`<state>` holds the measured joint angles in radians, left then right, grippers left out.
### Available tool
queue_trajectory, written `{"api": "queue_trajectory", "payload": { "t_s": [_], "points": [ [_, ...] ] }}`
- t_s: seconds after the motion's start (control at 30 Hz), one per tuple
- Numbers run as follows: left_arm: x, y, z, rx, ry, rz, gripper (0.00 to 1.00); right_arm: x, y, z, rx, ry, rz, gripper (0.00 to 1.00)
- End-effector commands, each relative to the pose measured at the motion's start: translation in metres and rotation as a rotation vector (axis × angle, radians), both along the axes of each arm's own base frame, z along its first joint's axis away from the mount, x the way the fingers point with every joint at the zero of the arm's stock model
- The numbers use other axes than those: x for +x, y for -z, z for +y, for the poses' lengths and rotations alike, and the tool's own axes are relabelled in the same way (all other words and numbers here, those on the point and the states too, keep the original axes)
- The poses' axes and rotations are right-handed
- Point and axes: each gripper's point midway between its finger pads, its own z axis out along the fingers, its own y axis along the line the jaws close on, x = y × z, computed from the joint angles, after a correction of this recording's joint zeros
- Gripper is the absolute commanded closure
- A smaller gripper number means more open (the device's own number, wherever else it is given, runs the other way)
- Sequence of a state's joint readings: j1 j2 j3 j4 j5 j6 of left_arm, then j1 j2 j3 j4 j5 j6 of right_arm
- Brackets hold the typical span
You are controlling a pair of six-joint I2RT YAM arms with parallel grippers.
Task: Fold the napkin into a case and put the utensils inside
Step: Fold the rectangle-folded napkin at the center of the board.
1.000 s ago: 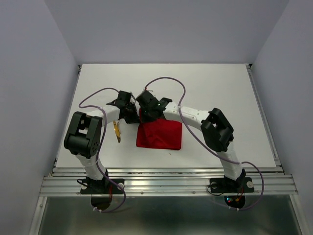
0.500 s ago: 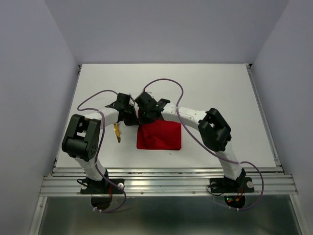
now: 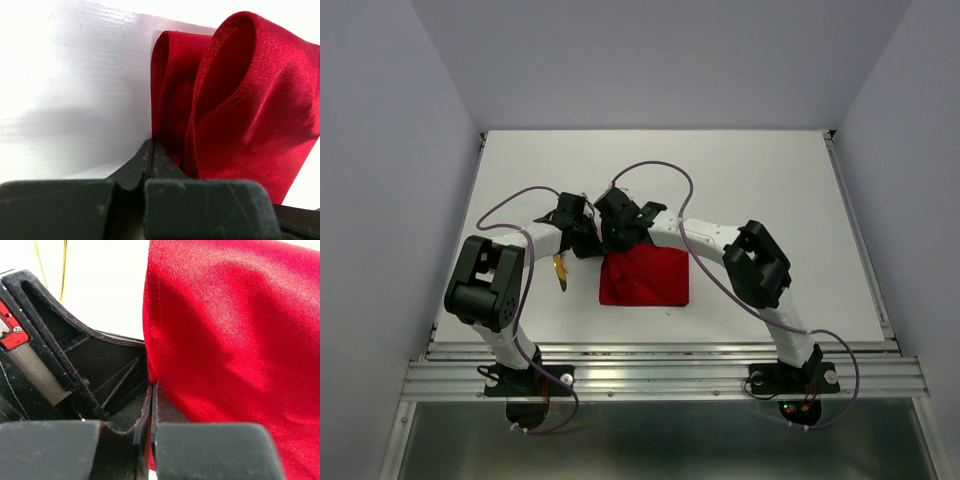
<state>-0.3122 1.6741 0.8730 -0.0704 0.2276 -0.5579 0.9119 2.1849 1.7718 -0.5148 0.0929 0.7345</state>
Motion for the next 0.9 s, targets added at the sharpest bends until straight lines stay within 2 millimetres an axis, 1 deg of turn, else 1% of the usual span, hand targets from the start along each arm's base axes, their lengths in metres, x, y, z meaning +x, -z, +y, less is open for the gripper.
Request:
{"api": "queue_trajectory", "payload": {
  "t_s": [0.0,0.1,0.2,0.27,0.33,0.4,0.53,0.67,0.73,0.87],
  "points": [
    [-0.009,0.005,0.008,0.04,-0.01,0.011,1.0,0.003,-0.022,0.024,0.1,-0.012,-0.033,0.99],
    [-0.01,-0.002,0.015,0.084,-0.021,-0.001,1.0,0.0,-0.023,0.029,0.124,-0.041,-0.021,0.99],
    [-0.008,-0.018,0.02,0.101,-0.032,-0.046,1.0,-0.001,-0.024,0.032,0.137,-0.044,-0.014,0.99],
    [-0.006,-0.024,0.021,0.102,-0.035,-0.061,1.0,0.0,-0.026,0.031,0.136,-0.038,-0.019,0.99],
    [-0.004,-0.027,0.023,0.114,-0.043,-0.067,1.0,0.0,-0.026,0.03,0.134,-0.034,-0.021,0.99],
    [-0.004,-0.028,0.033,0.154,-0.076,-0.075,1.0,0.0,-0.027,0.029,0.133,-0.031,-0.025,0.99],
    [-0.004,-0.032,0.037,0.162,-0.105,-0.096,1.0,-0.003,-0.023,0.023,0.118,-0.023,-0.021,0.99],
    [-0.009,-0.026,0.037,0.151,-0.12,-0.081,1.0,-0.005,-0.019,0.018,0.105,-0.014,-0.016,0.99],
    [-0.013,-0.019,0.039,0.151,-0.134,-0.062,1.0,-0.004,-0.021,0.018,0.108,-0.017,-0.019,0.99],
    [-0.018,-0.011,0.039,0.147,-0.144,-0.043,1.0,-0.005,-0.021,0.018,0.107,-0.016,-0.02,0.99]
  ]
}}
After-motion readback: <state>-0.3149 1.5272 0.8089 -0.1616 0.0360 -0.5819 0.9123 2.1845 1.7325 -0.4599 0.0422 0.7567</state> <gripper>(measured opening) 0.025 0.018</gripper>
